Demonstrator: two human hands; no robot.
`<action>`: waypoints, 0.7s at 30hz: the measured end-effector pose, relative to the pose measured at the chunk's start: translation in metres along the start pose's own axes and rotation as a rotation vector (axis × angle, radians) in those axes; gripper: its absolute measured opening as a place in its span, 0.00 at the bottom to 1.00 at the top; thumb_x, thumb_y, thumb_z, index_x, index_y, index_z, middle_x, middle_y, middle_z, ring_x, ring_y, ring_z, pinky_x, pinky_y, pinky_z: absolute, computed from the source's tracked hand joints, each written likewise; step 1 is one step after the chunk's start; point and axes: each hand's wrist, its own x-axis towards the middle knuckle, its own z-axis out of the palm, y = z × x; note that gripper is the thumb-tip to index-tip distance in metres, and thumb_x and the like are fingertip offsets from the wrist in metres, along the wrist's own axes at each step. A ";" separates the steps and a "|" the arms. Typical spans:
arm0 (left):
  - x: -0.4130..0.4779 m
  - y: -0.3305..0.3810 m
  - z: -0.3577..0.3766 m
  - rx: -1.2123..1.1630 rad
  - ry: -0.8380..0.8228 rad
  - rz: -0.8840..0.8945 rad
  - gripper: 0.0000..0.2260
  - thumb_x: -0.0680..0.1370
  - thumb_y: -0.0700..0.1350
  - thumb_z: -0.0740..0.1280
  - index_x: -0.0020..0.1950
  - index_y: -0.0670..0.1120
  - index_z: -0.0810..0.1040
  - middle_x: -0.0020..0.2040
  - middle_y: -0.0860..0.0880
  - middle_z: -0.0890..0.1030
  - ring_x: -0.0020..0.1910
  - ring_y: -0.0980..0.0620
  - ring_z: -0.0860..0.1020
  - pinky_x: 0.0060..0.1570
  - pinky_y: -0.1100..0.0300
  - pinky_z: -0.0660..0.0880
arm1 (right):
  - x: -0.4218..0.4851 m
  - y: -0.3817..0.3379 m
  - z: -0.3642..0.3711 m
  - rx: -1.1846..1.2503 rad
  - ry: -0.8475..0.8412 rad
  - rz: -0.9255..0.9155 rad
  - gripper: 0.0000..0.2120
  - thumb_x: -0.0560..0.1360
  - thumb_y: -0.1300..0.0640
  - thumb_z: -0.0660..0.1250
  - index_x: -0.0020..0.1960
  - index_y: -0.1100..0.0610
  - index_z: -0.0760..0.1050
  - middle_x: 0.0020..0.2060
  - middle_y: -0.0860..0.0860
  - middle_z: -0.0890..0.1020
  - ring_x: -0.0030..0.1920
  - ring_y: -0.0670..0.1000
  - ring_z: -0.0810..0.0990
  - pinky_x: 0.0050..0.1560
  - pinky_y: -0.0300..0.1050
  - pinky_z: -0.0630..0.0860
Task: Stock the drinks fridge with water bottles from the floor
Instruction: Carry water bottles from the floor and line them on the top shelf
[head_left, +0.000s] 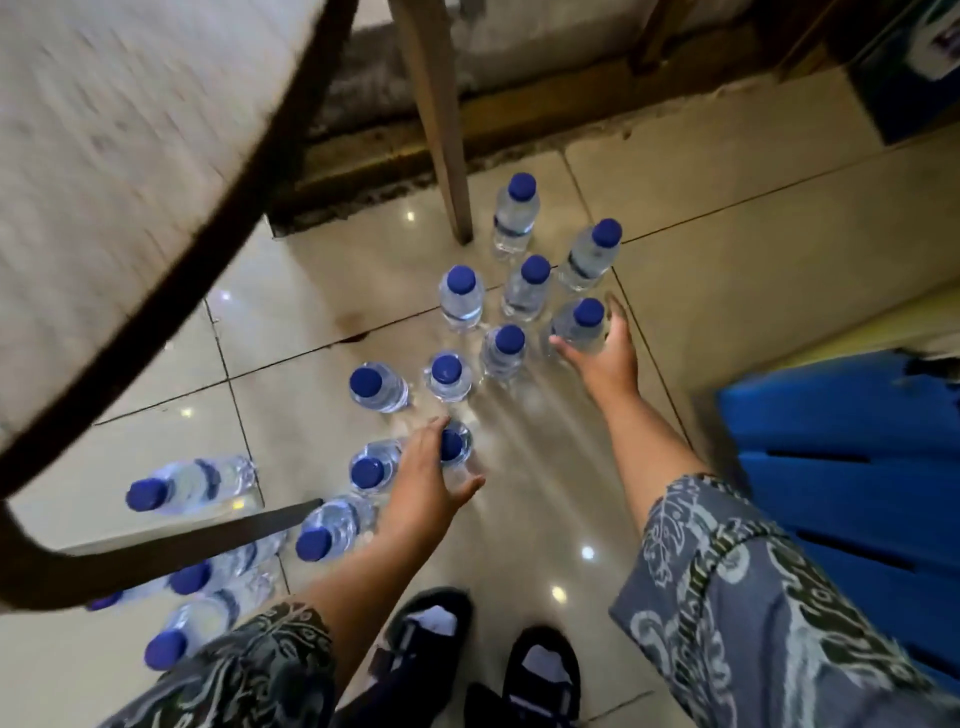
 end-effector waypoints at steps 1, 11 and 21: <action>0.007 -0.005 0.004 0.013 0.012 0.016 0.34 0.70 0.44 0.75 0.72 0.46 0.64 0.68 0.49 0.69 0.67 0.51 0.68 0.66 0.63 0.61 | 0.010 0.004 0.007 0.031 -0.007 -0.012 0.39 0.66 0.57 0.77 0.71 0.54 0.61 0.65 0.51 0.73 0.66 0.51 0.71 0.63 0.41 0.68; -0.006 0.008 -0.001 -0.066 0.070 0.011 0.25 0.71 0.43 0.74 0.65 0.46 0.70 0.61 0.49 0.74 0.57 0.52 0.73 0.55 0.64 0.66 | -0.026 -0.002 -0.013 0.096 0.079 -0.053 0.31 0.66 0.60 0.76 0.66 0.57 0.68 0.58 0.51 0.76 0.56 0.46 0.73 0.57 0.34 0.67; -0.180 0.221 -0.158 -0.137 0.033 0.240 0.22 0.65 0.47 0.78 0.56 0.48 0.76 0.53 0.50 0.77 0.52 0.54 0.75 0.55 0.63 0.71 | -0.213 -0.203 -0.199 0.157 0.144 -0.063 0.26 0.67 0.59 0.76 0.62 0.59 0.71 0.55 0.53 0.79 0.53 0.48 0.74 0.54 0.34 0.67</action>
